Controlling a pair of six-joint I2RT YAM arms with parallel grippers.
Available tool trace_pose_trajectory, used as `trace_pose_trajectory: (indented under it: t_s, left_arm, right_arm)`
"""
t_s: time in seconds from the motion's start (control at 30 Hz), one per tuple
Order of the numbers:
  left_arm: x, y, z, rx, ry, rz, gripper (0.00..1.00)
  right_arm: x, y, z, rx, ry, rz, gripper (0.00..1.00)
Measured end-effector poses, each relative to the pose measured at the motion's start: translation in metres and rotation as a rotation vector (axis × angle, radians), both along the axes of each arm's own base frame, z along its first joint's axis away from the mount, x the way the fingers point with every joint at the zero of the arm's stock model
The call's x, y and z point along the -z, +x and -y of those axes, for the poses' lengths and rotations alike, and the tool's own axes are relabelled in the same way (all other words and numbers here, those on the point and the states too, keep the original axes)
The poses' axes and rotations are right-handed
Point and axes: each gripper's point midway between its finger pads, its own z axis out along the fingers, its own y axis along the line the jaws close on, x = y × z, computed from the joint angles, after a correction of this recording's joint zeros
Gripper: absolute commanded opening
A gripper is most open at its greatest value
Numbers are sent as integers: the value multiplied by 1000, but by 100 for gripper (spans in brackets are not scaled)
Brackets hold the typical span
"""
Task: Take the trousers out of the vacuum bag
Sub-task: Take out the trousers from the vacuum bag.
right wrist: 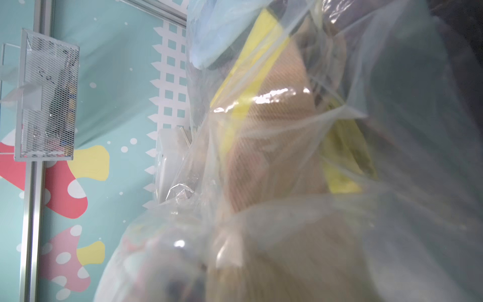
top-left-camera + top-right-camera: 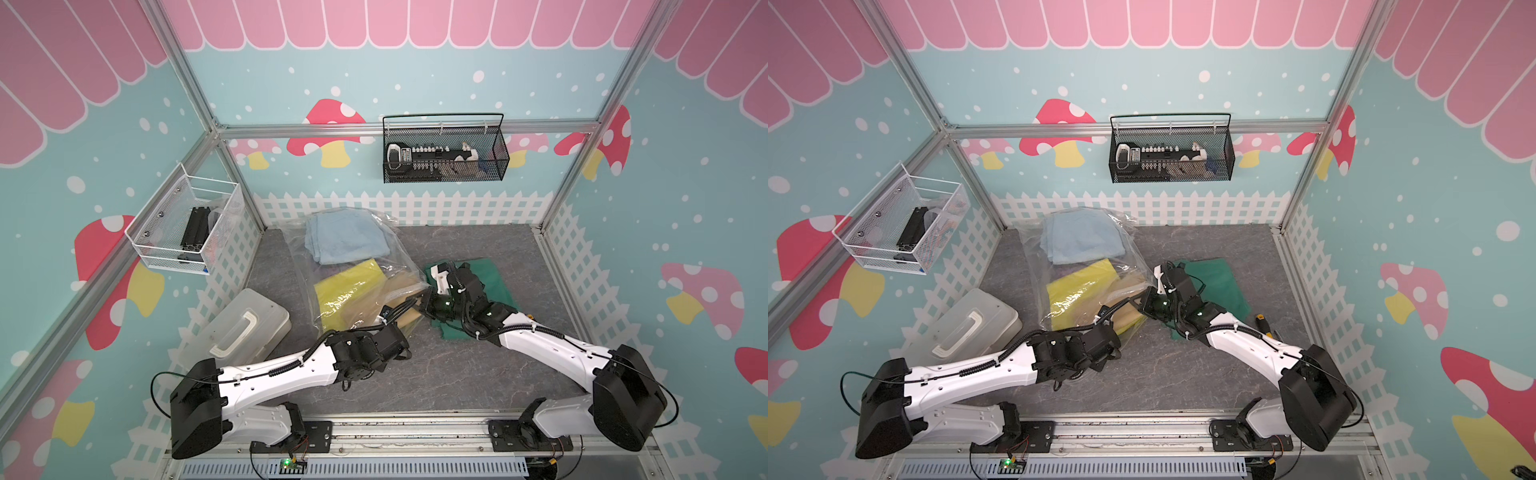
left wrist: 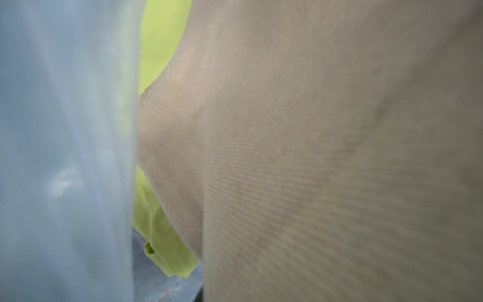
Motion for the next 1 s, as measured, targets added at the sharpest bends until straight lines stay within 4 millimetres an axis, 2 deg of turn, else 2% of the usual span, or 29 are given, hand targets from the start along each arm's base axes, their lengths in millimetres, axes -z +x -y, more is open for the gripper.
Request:
trace_pose_trajectory:
  t_s: [0.23, 0.53, 0.8, 1.0]
  left_arm:
    - [-12, -24, 9, 80, -41, -15, 0]
    - [-17, -48, 15, 165, -1, -43, 0]
    - [-25, -62, 22, 206, -2, -49, 0]
    - [-24, -61, 25, 193, 8, -51, 0]
  right_arm:
    - [-1, -30, 9, -45, -30, 17, 0]
    - [-2, -58, 15, -97, -79, 52, 0]
    - [-5, -76, 21, -139, -116, 77, 1]
    - [5, -81, 23, -134, -154, 84, 3]
